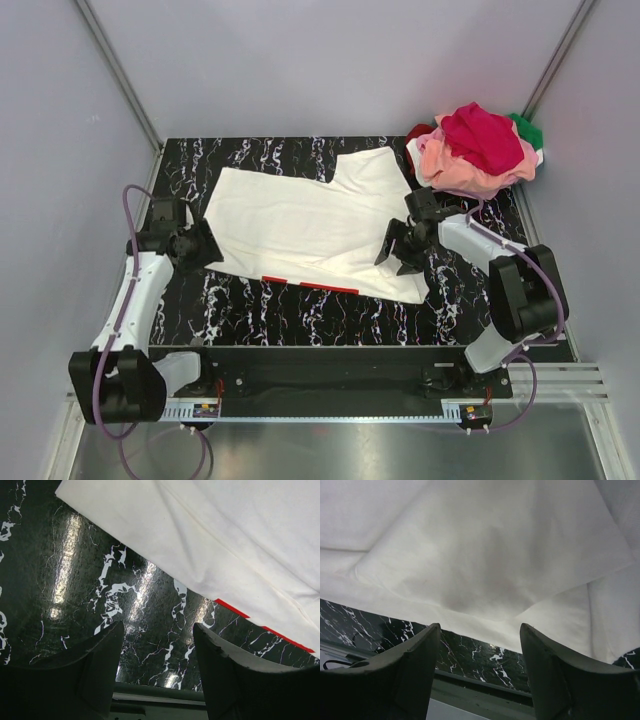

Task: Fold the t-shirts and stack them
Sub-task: Fold the tshirt

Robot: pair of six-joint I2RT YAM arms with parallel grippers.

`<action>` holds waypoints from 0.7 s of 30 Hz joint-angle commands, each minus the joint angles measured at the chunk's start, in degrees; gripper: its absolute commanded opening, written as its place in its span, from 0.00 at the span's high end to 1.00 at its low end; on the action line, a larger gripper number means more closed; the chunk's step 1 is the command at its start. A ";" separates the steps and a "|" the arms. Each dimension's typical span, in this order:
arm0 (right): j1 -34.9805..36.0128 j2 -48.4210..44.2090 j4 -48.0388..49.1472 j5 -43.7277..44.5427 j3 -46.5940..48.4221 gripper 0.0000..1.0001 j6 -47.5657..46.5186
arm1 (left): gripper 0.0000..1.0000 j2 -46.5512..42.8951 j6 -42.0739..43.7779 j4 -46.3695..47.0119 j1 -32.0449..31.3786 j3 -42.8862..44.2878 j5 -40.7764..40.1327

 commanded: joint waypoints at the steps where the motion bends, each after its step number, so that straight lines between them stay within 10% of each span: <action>1: -0.13 2.56 2.81 -0.37 3.46 0.29 -0.16 | 0.37 -3.28 1.78 2.30 -0.06 -2.09 0.71; 17: 2.06 7.13 4.13 -0.81 3.90 0.43 0.28 | 0.39 -7.16 1.95 5.73 -0.06 -4.39 1.32; 21: 2.24 8.28 3.95 -0.90 4.78 0.79 -0.24 | 0.39 -7.24 2.04 5.91 -0.06 -4.56 1.15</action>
